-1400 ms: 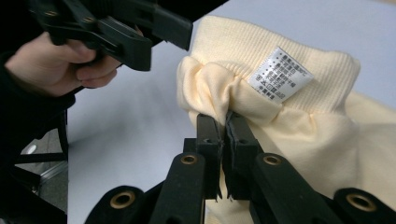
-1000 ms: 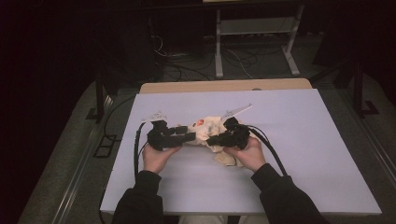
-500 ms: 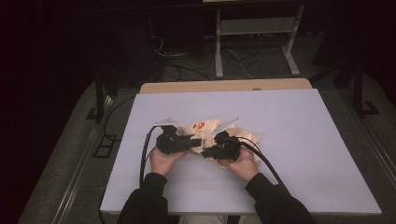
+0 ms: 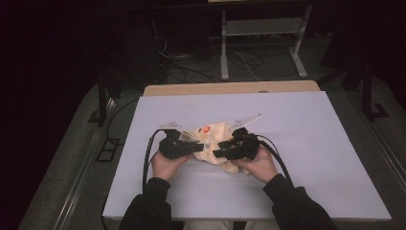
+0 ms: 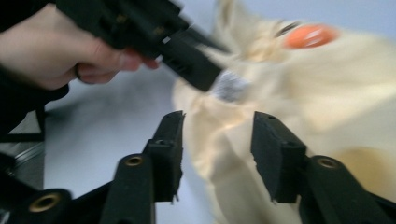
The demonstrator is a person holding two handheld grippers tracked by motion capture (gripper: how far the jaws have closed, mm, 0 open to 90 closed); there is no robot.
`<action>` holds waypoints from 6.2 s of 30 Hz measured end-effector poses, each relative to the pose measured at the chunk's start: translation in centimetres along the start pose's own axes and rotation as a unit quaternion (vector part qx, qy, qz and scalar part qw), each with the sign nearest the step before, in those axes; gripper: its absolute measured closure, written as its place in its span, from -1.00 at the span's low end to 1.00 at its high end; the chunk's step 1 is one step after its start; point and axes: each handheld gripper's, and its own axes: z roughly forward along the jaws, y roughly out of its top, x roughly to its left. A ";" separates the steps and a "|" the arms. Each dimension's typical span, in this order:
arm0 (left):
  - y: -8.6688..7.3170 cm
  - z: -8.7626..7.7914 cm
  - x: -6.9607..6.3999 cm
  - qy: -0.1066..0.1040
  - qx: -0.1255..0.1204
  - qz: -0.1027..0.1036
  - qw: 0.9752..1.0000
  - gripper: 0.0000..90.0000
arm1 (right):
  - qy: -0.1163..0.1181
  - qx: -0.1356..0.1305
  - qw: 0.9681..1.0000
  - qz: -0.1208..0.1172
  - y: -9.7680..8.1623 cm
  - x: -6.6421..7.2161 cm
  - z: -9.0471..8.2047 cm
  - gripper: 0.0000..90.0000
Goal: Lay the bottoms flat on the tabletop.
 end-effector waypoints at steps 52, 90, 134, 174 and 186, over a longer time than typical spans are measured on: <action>5.9 3.2 -1.7 -0.004 -0.010 0.052 0.999 0.66 | -0.096 0.016 0.983 0.155 -3.1 -12.4 -11.7 0.79; 6.9 1.3 -2.6 -0.025 -0.045 0.068 0.996 0.66 | -0.076 -0.045 0.987 0.134 -4.6 -6.6 -15.4 0.78; -0.7 -1.3 -0.4 0.001 -0.037 0.035 0.999 0.66 | 0.004 0.077 0.996 0.051 -7.0 -1.1 -5.0 0.37; -0.8 -0.9 -0.7 0.003 -0.036 0.042 0.998 0.66 | -0.115 0.014 0.988 0.102 3.3 -12.2 -5.2 -0.38; -0.8 -0.7 -0.6 0.003 -0.036 0.040 0.999 0.66 | -0.104 0.034 0.985 0.131 2.5 -14.2 -2.8 -0.44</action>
